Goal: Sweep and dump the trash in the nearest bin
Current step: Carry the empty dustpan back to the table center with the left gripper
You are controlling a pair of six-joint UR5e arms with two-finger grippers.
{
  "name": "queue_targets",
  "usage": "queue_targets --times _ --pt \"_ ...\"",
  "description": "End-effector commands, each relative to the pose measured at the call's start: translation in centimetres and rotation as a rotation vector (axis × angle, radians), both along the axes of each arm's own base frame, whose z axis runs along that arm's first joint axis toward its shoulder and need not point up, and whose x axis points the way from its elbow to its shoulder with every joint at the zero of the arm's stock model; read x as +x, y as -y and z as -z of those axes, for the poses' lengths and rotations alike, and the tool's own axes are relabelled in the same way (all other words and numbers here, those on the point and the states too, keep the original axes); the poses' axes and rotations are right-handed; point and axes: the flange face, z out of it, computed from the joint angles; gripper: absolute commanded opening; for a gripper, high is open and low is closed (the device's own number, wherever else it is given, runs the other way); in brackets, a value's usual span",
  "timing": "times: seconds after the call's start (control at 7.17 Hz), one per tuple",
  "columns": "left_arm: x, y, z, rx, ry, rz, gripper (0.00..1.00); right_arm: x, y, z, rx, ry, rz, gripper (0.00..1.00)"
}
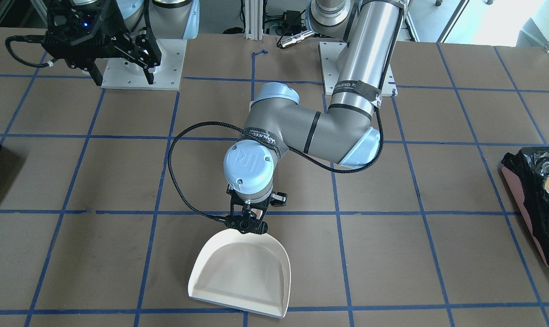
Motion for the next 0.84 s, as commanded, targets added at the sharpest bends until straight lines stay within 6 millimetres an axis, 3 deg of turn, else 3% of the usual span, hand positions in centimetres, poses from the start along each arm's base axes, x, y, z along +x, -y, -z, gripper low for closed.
queue_targets --times 0.0,0.7 --pt "-0.11 0.00 -0.02 -0.002 0.000 -0.001 0.00 0.00 -0.04 0.01 0.001 0.000 0.000 1.00" --pt "-0.66 -0.01 0.27 -0.002 -0.024 -0.039 0.00 0.00 -0.04 0.01 0.001 0.000 0.000 1.00"
